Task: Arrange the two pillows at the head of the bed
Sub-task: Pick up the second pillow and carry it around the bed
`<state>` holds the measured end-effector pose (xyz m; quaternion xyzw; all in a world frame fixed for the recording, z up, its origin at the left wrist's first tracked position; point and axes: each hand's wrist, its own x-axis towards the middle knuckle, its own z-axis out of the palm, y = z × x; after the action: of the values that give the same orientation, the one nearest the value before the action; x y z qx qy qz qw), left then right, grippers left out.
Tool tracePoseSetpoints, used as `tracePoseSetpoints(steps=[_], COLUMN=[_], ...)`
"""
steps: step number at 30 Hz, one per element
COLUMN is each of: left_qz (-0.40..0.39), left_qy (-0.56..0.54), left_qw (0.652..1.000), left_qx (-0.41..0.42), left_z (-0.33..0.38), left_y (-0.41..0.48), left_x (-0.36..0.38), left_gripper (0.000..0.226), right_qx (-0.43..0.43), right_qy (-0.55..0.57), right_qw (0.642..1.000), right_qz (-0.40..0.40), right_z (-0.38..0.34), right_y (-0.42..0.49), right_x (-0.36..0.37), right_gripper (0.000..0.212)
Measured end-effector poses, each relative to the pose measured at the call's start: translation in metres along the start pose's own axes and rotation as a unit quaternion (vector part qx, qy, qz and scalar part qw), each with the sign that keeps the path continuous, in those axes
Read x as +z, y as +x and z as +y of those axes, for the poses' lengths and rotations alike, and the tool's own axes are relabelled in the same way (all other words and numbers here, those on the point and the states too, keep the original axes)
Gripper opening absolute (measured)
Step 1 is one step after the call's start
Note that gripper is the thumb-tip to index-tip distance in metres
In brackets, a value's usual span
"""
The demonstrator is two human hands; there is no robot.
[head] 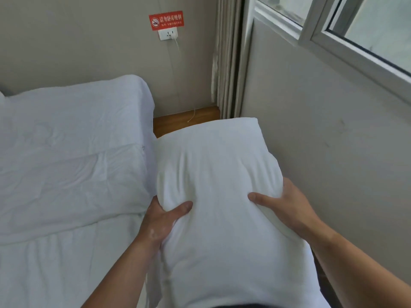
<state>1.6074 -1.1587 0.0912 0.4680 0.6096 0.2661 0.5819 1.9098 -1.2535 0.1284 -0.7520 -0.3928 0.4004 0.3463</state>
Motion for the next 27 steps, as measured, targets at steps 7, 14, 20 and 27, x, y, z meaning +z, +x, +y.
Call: tracePoseSetpoints(steps=[7, 14, 20, 27], left_qz=[0.052, 0.056, 0.056, 0.081], left_qy=[-0.002, -0.004, -0.008, -0.029], left_qw=[0.999, 0.998, 0.998, 0.996], left_qx=[-0.010, -0.012, -0.015, -0.019], left_z=[0.045, 0.105, 0.165, 0.223], left_y=[0.089, 0.232, 0.335, 0.451], left_x=[0.003, -0.031, -0.066, -0.083], left_gripper=[0.109, 0.091, 0.089, 0.083], right_qx=[0.008, 0.003, -0.001, -0.018], right_qy=[0.001, -0.020, -0.029, -0.026], right_qw=[0.999, 0.999, 0.999, 0.998], right_qz=[-0.037, -0.043, -0.038, -0.059], right_z=[-0.026, -0.096, -0.166, -0.233], right_y=[0.127, 0.273, 0.377, 0.509], right_x=[0.004, 0.039, 0.064, 0.081], right_gripper=[0.078, 0.071, 0.076, 0.071])
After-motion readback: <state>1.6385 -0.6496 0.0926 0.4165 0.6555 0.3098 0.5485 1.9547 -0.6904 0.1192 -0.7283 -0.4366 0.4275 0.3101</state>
